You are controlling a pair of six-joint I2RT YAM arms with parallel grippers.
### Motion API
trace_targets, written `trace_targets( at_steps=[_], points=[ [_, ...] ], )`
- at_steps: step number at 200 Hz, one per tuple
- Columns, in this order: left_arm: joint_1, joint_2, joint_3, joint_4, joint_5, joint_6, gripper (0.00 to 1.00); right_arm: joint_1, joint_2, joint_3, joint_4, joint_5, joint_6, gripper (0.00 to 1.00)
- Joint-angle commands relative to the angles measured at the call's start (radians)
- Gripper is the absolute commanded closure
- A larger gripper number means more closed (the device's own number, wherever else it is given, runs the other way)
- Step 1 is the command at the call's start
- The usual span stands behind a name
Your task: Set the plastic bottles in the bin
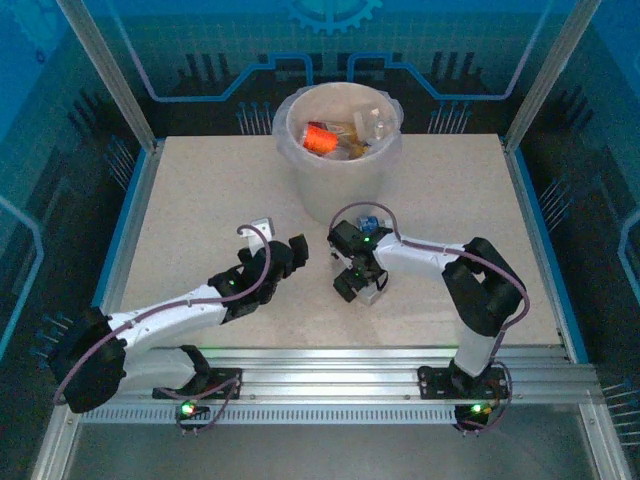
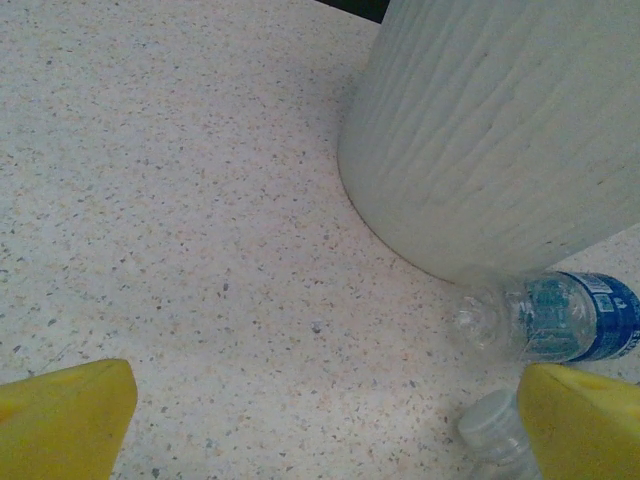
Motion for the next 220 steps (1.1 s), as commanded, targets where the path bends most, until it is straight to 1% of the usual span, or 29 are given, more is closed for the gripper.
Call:
trace_targets(
  at_steps=[1,23,49,64,71,84,95,117,143,183,220],
  points=[
    [0.000,-0.029,-0.015,-0.011,-0.041,-0.004,0.01,0.025,0.004,0.037,-0.028,0.019,0.007,0.11],
    [0.000,-0.039,-0.016,-0.018,-0.053,-0.004,0.01,0.046,-0.043,0.055,-0.054,0.026,0.006,0.23],
    [-0.001,-0.055,-0.017,-0.024,-0.072,-0.004,0.01,0.077,-0.139,0.086,-0.102,0.038,0.008,0.30],
    [-0.001,-0.064,-0.020,-0.023,-0.082,-0.003,0.01,0.100,-0.208,0.115,-0.133,0.047,0.006,0.41],
    [0.000,-0.068,-0.021,-0.024,-0.087,-0.003,0.01,0.110,-0.242,0.131,-0.146,0.049,0.006,0.45],
    [0.000,-0.074,-0.022,-0.019,-0.095,0.002,0.01,0.122,-0.306,0.169,-0.172,0.047,0.006,0.50],
    [-0.001,-0.076,-0.023,-0.010,-0.099,0.012,0.01,0.122,-0.348,0.200,-0.182,0.046,0.006,0.53],
    [0.000,-0.079,-0.020,0.015,-0.097,0.050,0.01,0.116,-0.402,0.313,-0.207,0.067,0.005,0.54],
    [-0.001,-0.077,-0.016,0.048,-0.093,0.092,0.01,0.090,-0.390,0.510,-0.232,0.073,-0.003,0.55],
    [-0.001,-0.073,-0.016,0.094,-0.075,0.131,0.01,-0.005,-0.265,0.793,-0.239,0.067,0.018,0.55],
    [0.000,-0.066,-0.011,0.116,-0.055,0.167,0.01,-0.082,-0.115,1.006,-0.216,0.023,0.001,0.55]
  ],
)
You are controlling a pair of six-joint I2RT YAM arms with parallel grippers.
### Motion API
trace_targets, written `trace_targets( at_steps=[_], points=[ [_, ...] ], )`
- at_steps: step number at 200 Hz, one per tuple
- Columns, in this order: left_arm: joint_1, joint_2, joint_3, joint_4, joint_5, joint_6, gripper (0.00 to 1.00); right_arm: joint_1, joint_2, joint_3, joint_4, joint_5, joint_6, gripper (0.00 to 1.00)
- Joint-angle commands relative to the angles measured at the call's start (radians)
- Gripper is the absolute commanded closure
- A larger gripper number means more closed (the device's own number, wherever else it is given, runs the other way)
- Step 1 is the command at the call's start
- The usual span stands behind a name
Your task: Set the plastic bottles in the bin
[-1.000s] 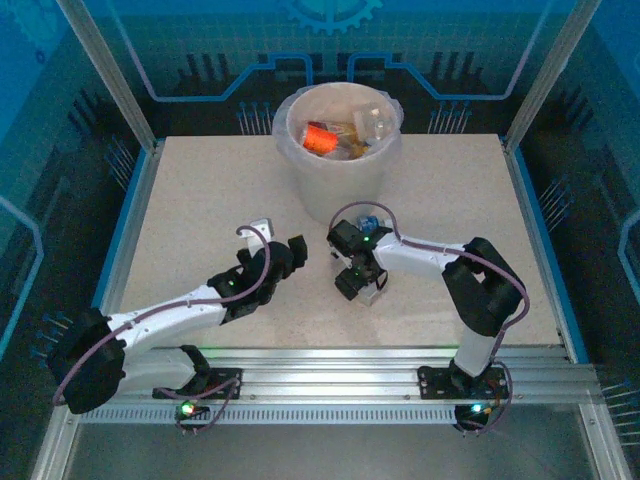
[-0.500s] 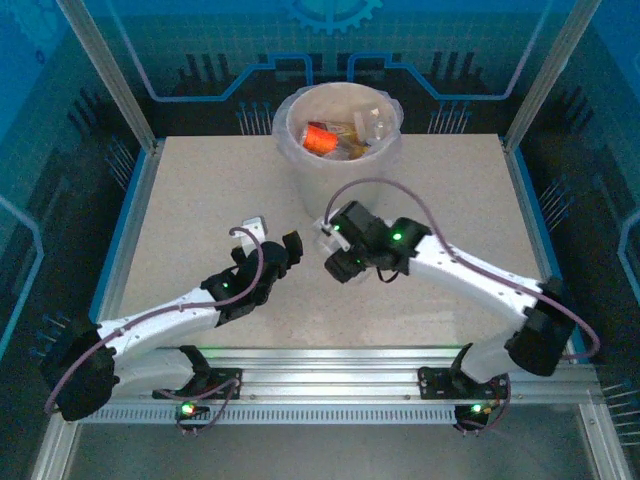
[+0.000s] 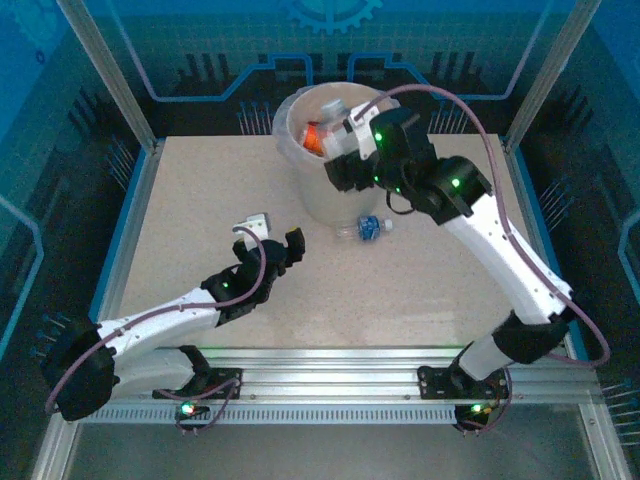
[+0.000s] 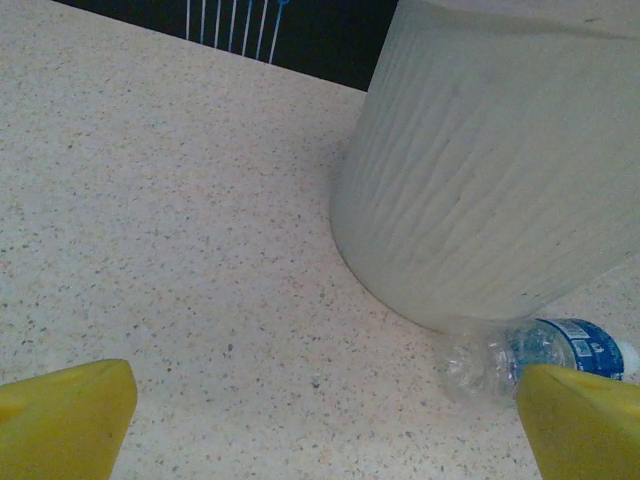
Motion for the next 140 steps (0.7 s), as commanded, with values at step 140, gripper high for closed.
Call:
trace_targets(
  at_steps=[140],
  points=[
    [-0.001,0.049,0.019,0.063,0.036,0.079,0.01,-0.157,0.605,0.649,-0.042,-0.014,-0.065,0.47]
  ],
)
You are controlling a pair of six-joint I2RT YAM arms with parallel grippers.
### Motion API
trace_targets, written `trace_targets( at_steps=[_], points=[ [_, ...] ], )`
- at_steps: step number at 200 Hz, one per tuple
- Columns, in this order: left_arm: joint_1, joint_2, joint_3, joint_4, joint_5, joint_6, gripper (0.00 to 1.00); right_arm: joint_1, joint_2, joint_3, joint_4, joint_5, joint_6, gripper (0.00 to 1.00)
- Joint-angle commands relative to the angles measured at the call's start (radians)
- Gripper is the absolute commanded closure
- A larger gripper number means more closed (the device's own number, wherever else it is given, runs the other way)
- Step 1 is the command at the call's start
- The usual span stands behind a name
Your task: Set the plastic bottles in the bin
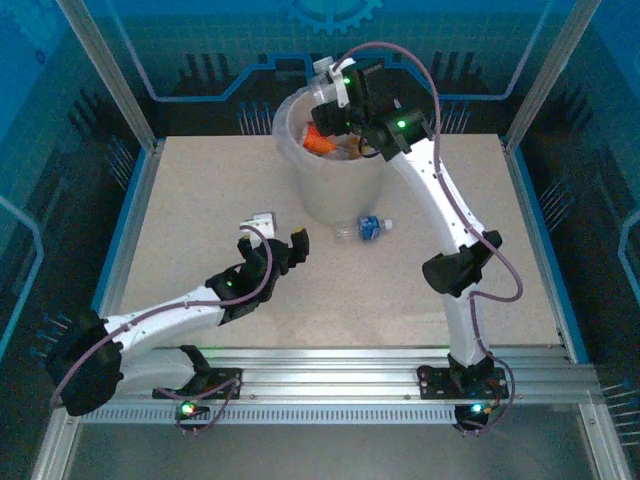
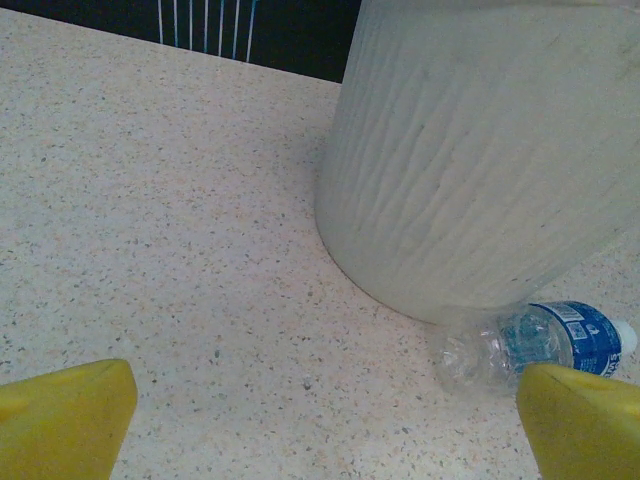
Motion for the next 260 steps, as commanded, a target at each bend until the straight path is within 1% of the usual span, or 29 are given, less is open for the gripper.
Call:
trace_targets(
  at_steps=[1,21,45,55,73,81,85,127,196,214,227,244,260],
  points=[
    [-0.001,0.013,0.018,0.015,0.008,0.017,0.01,-0.007,0.034,0.030,0.004,-0.001,-0.023,0.46],
    [0.000,0.013,0.018,0.015,0.013,0.013,0.01,-0.012,0.060,0.036,0.008,0.002,-0.025,0.39],
    [0.000,0.016,0.016,0.014,0.015,0.011,0.01,-0.022,0.082,0.036,0.008,0.003,-0.022,0.27],
    [0.000,0.017,0.016,0.014,0.015,0.011,0.01,-0.026,0.090,0.039,0.007,0.004,-0.019,0.19],
    [0.000,0.019,0.018,0.016,0.017,0.010,0.01,-0.036,0.103,0.047,0.003,-0.001,-0.013,0.10],
    [0.000,0.020,0.018,0.016,0.016,0.011,0.01,-0.040,0.107,0.055,0.001,-0.003,-0.011,0.02],
    [0.000,0.021,0.018,0.016,0.016,0.011,0.01,-0.041,0.109,0.058,0.001,-0.003,-0.012,0.00],
    [0.000,0.023,0.018,0.016,0.017,0.009,0.01,-0.057,0.108,0.096,0.004,-0.050,-0.014,0.00],
    [0.000,0.022,0.016,0.016,0.020,0.005,0.01,-0.066,0.068,0.096,0.000,-0.107,0.002,0.00],
    [-0.001,0.021,0.015,0.016,0.019,0.005,0.01,-0.067,0.058,0.096,-0.011,-0.102,-0.001,0.06],
    [0.000,0.021,0.015,0.016,0.019,0.004,0.01,-0.066,0.046,0.094,-0.025,-0.103,-0.002,0.08],
    [0.000,0.023,0.015,0.018,0.024,0.008,0.01,-0.066,0.022,0.088,-0.047,-0.100,0.001,0.07],
    [-0.001,0.027,0.017,0.025,0.036,0.025,0.01,-0.066,-0.017,0.059,-0.068,-0.085,0.012,0.04]
  ],
)
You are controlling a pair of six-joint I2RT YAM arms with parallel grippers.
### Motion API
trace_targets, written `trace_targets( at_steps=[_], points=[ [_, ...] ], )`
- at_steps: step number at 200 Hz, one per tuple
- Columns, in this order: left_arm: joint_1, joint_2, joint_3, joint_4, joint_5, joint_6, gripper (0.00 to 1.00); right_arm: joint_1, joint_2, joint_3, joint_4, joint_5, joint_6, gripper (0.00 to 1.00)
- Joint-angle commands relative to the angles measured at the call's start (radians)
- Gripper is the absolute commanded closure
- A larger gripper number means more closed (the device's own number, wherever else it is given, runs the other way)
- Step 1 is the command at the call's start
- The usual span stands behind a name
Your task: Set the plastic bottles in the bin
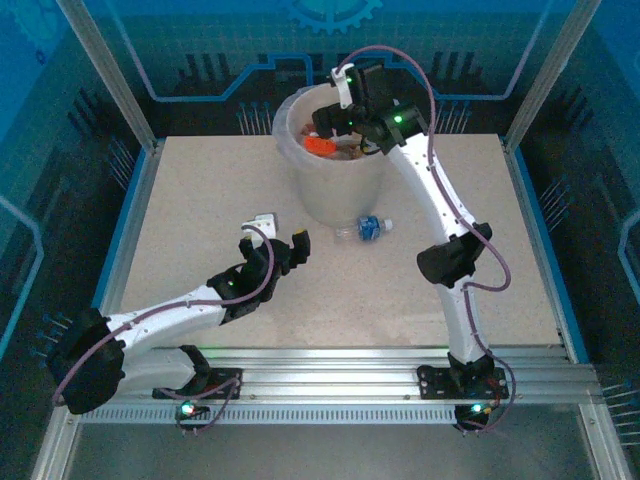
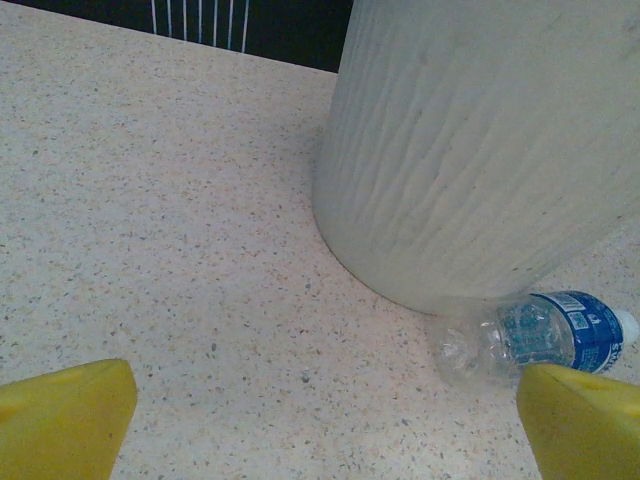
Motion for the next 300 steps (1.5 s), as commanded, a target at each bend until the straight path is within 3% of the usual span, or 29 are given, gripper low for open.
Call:
trace_targets(
  at_steps=[1,25,75,134,198,247,300],
  points=[
    [0.000,0.016,0.018,0.026,0.021,0.026,0.01,-0.009,-0.103,-0.010,-0.044,0.007,0.016,0.04],
    [0.000,0.030,0.016,0.077,0.071,0.091,0.01,-0.010,-0.210,-0.141,-0.041,0.035,0.040,0.00],
    [-0.011,0.118,0.082,0.170,0.315,0.304,0.01,-0.047,-0.534,-0.572,0.035,0.092,0.159,0.00],
    [-0.045,0.294,0.232,0.150,0.499,0.472,0.01,-0.235,-0.922,-1.132,0.100,0.075,0.347,0.00],
    [-0.097,0.528,0.561,-0.223,0.492,0.549,0.08,-0.438,-1.100,-1.476,0.101,0.028,0.456,0.00],
    [-0.116,0.708,0.817,-0.469,0.413,0.566,0.20,-0.490,-1.102,-1.527,0.094,0.030,0.461,0.00],
    [-0.121,0.893,1.061,-0.664,0.275,0.606,0.20,-0.501,-1.106,-1.546,0.106,0.023,0.460,0.00]
  ],
)
